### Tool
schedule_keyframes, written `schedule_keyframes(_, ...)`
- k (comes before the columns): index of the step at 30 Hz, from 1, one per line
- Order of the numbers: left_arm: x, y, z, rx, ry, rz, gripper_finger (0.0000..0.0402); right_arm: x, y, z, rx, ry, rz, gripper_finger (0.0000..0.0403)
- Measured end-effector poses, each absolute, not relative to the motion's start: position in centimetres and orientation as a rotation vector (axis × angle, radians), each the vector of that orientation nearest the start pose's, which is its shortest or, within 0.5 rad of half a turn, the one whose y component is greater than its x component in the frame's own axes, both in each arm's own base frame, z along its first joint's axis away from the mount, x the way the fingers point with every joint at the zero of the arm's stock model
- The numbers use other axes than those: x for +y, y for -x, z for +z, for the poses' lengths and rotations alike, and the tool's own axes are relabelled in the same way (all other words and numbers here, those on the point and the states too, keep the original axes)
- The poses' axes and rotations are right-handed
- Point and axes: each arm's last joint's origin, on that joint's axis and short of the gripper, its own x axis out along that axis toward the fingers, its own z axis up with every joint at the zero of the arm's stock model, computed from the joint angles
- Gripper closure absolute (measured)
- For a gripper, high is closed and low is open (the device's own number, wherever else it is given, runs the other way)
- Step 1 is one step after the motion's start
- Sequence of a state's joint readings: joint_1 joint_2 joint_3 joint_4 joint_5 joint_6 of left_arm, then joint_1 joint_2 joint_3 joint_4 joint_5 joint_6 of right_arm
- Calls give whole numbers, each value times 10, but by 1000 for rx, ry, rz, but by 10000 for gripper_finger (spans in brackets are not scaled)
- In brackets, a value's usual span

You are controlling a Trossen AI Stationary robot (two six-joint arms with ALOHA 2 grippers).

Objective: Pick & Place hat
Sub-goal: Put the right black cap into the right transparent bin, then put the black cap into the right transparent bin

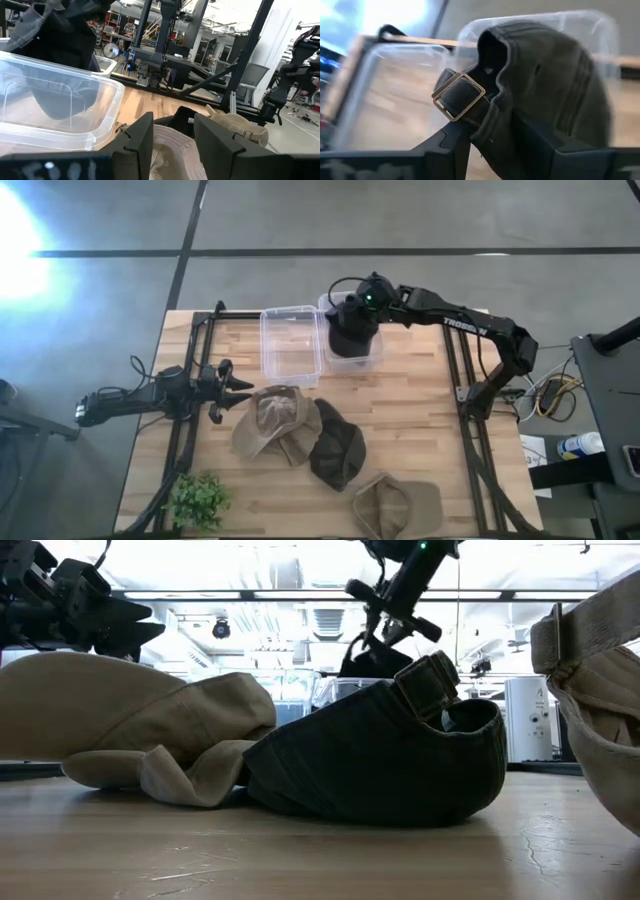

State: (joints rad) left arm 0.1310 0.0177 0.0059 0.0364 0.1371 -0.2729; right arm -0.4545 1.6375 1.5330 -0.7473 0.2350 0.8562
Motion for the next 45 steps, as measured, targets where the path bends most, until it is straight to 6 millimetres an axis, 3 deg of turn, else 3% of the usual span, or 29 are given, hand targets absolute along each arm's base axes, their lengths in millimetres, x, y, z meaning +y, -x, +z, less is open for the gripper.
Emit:
schedule_keyframes(3,9,-98,168,-23,270,-9,266,-161,-304,323,626,-818,-1034,264)
schedule_keyframes(7,9,-98,168,-24,270,-9,266,-164,-301,322,697,-814,-959,264)
schedule_keyframes(10,9,-98,168,-23,270,-9,266,-151,-306,323,747,-706,-879,264)
schedule_keyframes(14,9,-98,168,-23,270,-9,266,-134,-309,335,759,-639,-825,264)
schedule_keyframes(20,9,-98,168,-24,270,-9,266,-126,-291,352,902,-354,-915,264)
schedule_keyframes(23,9,-98,168,-24,270,-9,266,-122,-287,353,982,-371,-841,264)
schedule_keyframes(25,9,-98,168,-24,270,-9,266,-113,-289,357,1007,-281,-734,264)
schedule_keyframes(28,9,-98,168,-24,270,-9,266,-88,-293,364,1038,-97,-548,264)
schedule_keyframes(33,9,-98,168,-24,270,-9,266,-32,-303,354,1115,11,-139,265)
schedule_keyframes(40,9,-98,168,-23,270,-9,266,47,-314,329,1163,317,158,271)
schedule_keyframes(43,9,-98,168,-23,270,-9,266,66,-321,318,1170,386,229,268)
schedule_keyframes(45,9,-98,168,-23,270,-9,266,70,-330,306,1190,330,198,269)
